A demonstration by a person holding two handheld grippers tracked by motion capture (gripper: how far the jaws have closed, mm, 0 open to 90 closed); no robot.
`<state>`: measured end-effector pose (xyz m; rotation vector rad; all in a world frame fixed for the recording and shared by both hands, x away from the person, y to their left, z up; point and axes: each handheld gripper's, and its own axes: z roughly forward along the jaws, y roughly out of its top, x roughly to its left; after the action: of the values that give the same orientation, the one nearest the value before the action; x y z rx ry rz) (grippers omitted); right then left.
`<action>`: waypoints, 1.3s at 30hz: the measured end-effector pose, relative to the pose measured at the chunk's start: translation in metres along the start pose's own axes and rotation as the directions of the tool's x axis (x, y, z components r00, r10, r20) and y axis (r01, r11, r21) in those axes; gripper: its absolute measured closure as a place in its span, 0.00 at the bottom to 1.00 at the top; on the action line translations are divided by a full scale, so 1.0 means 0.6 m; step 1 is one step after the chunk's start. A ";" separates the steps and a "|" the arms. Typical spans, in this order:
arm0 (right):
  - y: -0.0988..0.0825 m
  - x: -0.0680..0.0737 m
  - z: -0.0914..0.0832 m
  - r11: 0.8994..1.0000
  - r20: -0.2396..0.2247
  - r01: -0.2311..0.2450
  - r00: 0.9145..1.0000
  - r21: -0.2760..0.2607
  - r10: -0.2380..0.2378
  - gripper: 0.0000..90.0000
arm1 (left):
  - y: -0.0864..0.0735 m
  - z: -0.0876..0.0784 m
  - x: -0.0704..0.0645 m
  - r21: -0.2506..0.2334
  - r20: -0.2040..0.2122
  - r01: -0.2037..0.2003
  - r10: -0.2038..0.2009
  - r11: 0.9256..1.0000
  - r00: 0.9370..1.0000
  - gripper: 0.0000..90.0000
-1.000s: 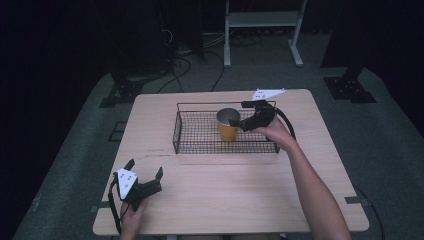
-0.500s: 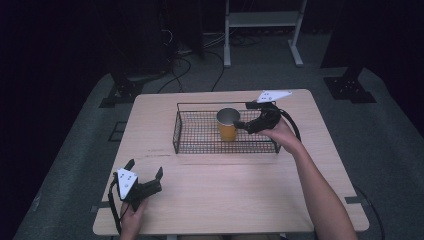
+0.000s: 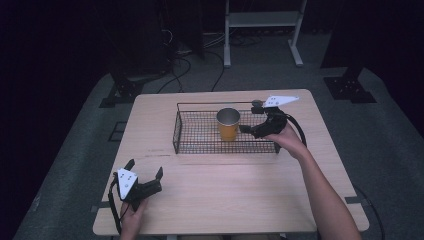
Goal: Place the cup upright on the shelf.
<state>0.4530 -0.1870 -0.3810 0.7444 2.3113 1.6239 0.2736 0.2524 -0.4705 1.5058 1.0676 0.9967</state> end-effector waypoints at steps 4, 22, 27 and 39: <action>-0.007 0.002 -0.009 1.000 -0.003 -0.001 1.000 -0.001 0.001 0.00 | 0.000 0.000 0.000 0.000 0.000 0.000 0.000 1.000 1.000 0.00; -0.028 0.021 -0.035 1.000 -0.033 -0.013 0.999 -0.022 0.012 0.00 | 0.000 0.000 0.000 0.001 0.000 -0.002 0.002 1.000 1.000 0.00; -0.035 0.028 -0.042 1.000 -0.032 -0.004 0.999 -0.020 0.004 0.00 | 0.000 0.000 0.000 0.000 0.001 -0.003 0.003 1.000 1.000 0.00; -0.062 0.038 -0.065 1.000 -0.026 -0.008 1.000 -0.004 0.008 0.00 | 0.000 0.000 -0.001 0.002 -0.001 -0.004 0.004 1.000 1.000 0.00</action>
<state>0.4058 -0.2168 -0.3989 0.7374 2.3253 1.6509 0.2736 0.2520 -0.4706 1.5094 1.0667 0.9997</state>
